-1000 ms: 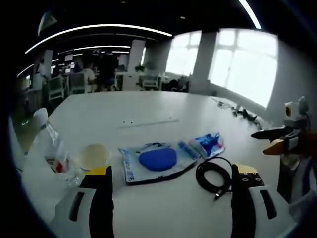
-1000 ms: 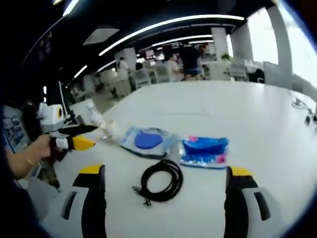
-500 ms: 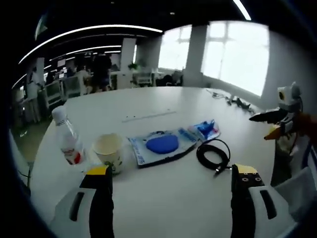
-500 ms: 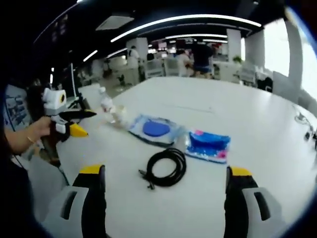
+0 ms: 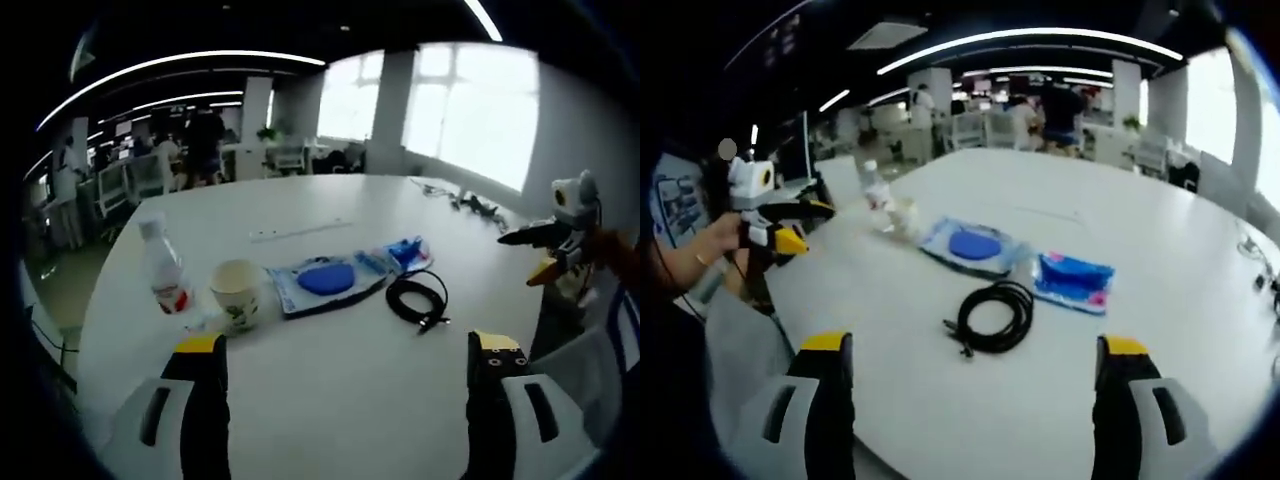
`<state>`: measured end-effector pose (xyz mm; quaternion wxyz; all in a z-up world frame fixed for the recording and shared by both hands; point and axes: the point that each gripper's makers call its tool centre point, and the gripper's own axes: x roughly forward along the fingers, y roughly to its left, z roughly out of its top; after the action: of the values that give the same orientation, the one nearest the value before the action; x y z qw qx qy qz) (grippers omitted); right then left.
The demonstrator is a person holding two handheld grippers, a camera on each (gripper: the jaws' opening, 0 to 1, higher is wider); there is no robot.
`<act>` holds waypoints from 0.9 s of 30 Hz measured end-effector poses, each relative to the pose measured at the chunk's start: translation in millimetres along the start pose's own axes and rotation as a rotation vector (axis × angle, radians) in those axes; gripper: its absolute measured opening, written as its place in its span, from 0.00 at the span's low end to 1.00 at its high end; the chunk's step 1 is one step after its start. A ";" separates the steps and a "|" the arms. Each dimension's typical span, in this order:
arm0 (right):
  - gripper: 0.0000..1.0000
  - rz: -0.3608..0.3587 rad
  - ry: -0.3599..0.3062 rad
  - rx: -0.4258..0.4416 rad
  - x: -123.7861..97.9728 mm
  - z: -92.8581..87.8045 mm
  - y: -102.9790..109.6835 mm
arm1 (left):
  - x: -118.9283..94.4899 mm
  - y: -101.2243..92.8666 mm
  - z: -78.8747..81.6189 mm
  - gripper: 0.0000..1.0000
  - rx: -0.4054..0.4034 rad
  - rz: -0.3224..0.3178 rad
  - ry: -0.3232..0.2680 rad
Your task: Arrange the tabletop items into an orderly group along one side of the table until the central work area is clear of visible clutter.
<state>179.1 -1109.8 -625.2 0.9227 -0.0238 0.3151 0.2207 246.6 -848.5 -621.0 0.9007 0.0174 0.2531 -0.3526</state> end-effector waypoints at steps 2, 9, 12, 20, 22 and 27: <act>0.99 0.002 0.000 -0.007 -4.5 -1.5 3.7 | -7.3 0.9 -3.0 0.99 0.002 0.008 0.001; 0.99 -0.008 -0.001 -0.018 -18.6 -8.4 9.1 | -28.9 8.2 -17.3 0.99 -0.006 0.034 0.012; 0.98 -0.011 -0.007 -0.013 -23.9 -11.5 11.2 | -35.0 8.8 -22.3 0.99 -0.004 0.037 0.022; 0.98 -0.012 -0.021 -0.018 -31.4 -24.4 11.6 | -48.2 4.6 -29.7 0.98 -0.010 0.047 0.021; 0.98 -0.011 -0.023 -0.013 -31.6 -27.8 11.1 | -50.9 2.3 -32.8 0.98 0.018 0.054 0.031; 0.98 -0.019 -0.034 -0.006 -37.1 -35.1 13.1 | -55.7 1.3 -39.9 0.97 0.038 0.069 0.049</act>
<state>127.4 -1118.9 -630.1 0.9299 -0.0257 0.2987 0.2131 195.1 -804.2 -629.8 0.9055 0.0518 0.2675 -0.3254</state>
